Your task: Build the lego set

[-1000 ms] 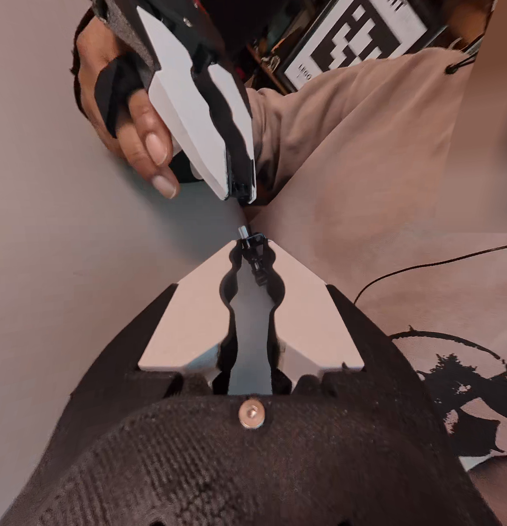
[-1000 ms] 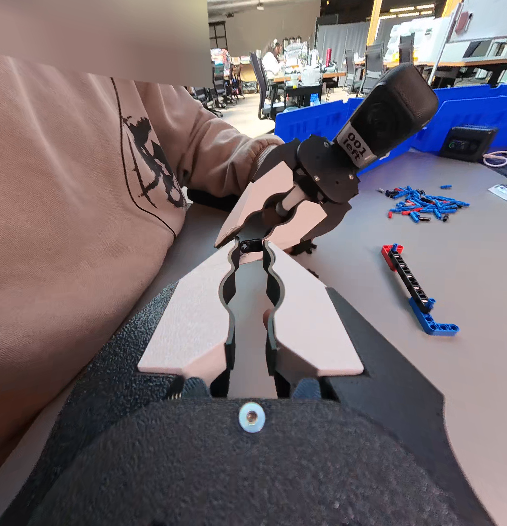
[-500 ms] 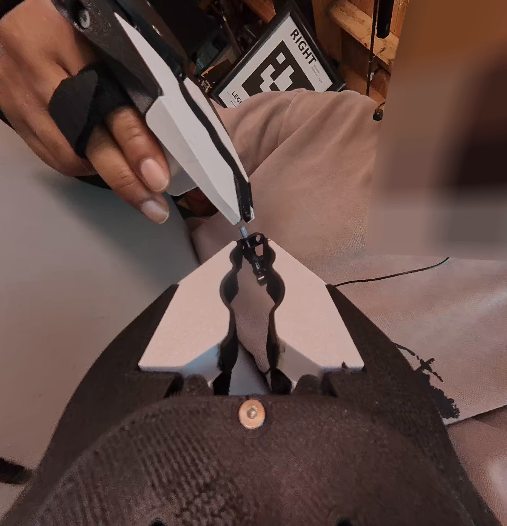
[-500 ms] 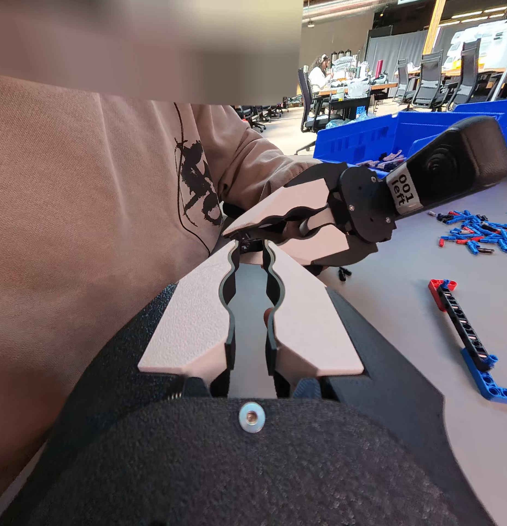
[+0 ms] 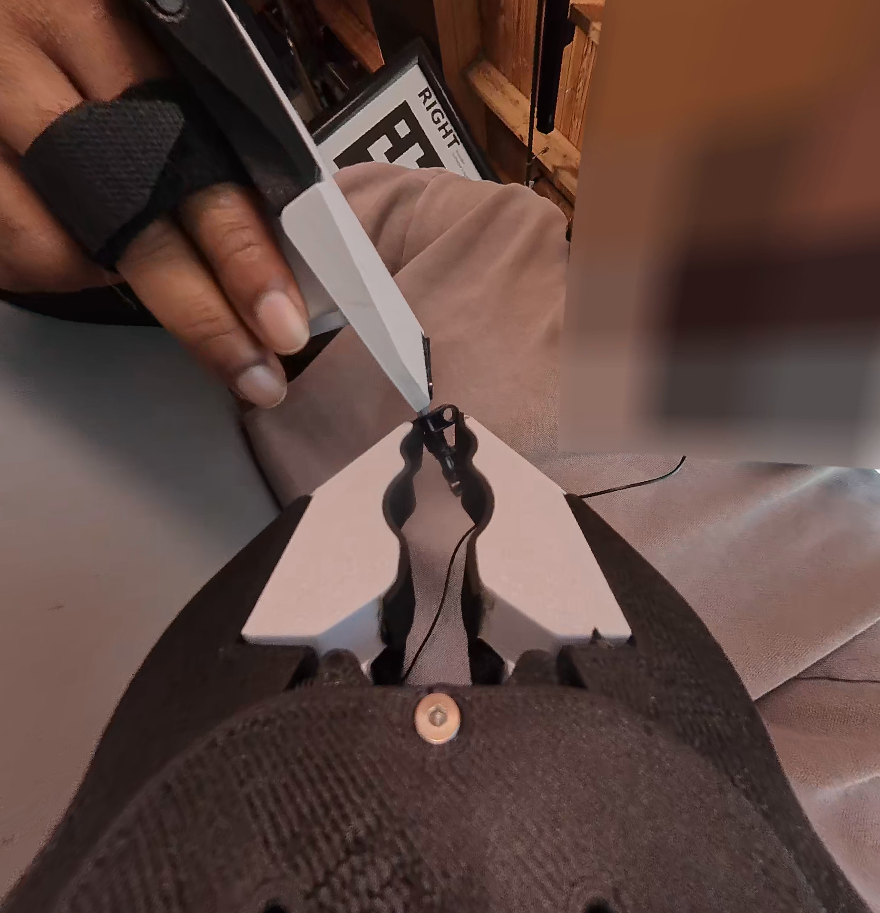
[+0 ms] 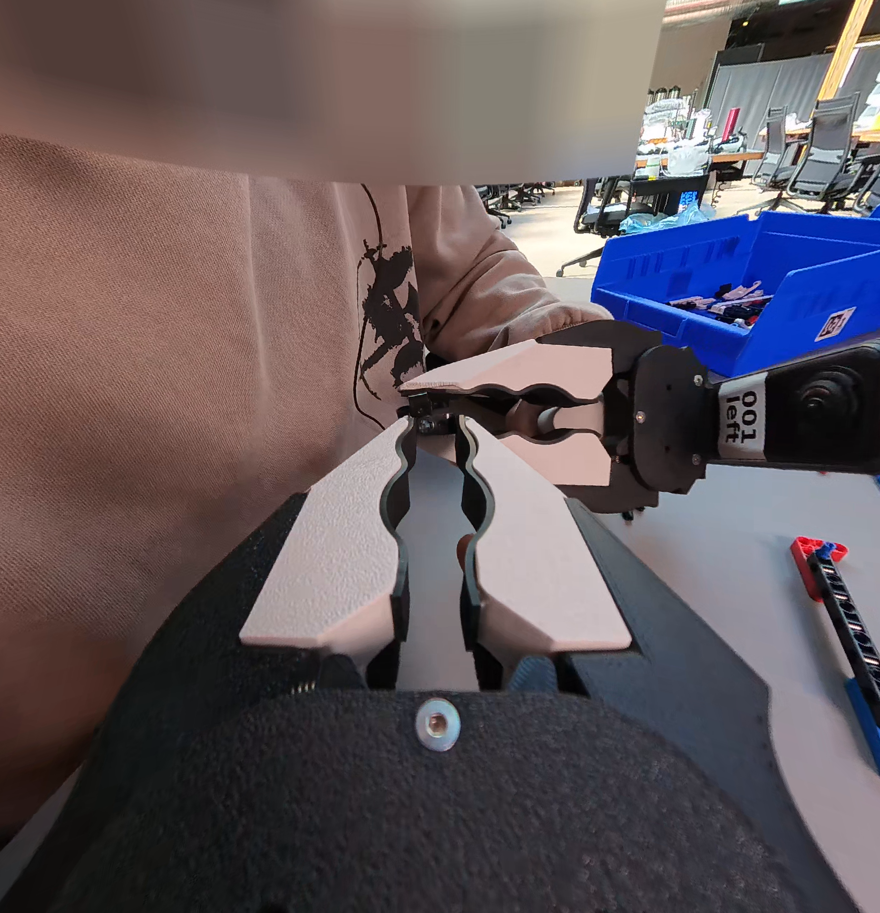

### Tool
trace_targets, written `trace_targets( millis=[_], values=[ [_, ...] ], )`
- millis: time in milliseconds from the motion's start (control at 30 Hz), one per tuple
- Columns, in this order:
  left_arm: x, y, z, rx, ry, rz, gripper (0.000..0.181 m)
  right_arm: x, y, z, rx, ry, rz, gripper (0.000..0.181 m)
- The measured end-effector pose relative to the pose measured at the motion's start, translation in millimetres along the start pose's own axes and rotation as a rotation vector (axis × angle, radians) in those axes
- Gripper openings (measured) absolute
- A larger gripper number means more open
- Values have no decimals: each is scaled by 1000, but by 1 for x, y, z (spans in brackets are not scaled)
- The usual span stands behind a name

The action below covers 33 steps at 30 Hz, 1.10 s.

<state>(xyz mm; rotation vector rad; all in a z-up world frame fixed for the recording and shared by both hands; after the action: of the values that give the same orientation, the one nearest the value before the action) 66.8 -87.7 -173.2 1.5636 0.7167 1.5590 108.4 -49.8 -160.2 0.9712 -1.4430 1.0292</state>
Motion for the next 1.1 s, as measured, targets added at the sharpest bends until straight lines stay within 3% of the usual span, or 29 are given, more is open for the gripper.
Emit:
trace_targets(
  millis=[167,433,1100],
  values=[
    [2,6,0,-34,8,39,11,4,0,2,37,79,38,14],
    [15,12,-6,-38,134,70,9,13,7,-8,-15,227,52,13],
    [9,13,-1,-88,94,42,9,9,3,4,38,208,90,14]
  ],
)
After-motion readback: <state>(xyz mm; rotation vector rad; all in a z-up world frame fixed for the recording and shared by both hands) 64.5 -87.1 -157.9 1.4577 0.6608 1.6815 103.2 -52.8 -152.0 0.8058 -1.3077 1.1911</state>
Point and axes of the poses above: each gripper's, where its closed fingertips meet, z out along the fingers, x out of its top, y = z × x across the jaws, the point moved 4 cm from there along -z, back along the fingers, and after that the axes turned 14 degrees about x, right-handed, at the moved point
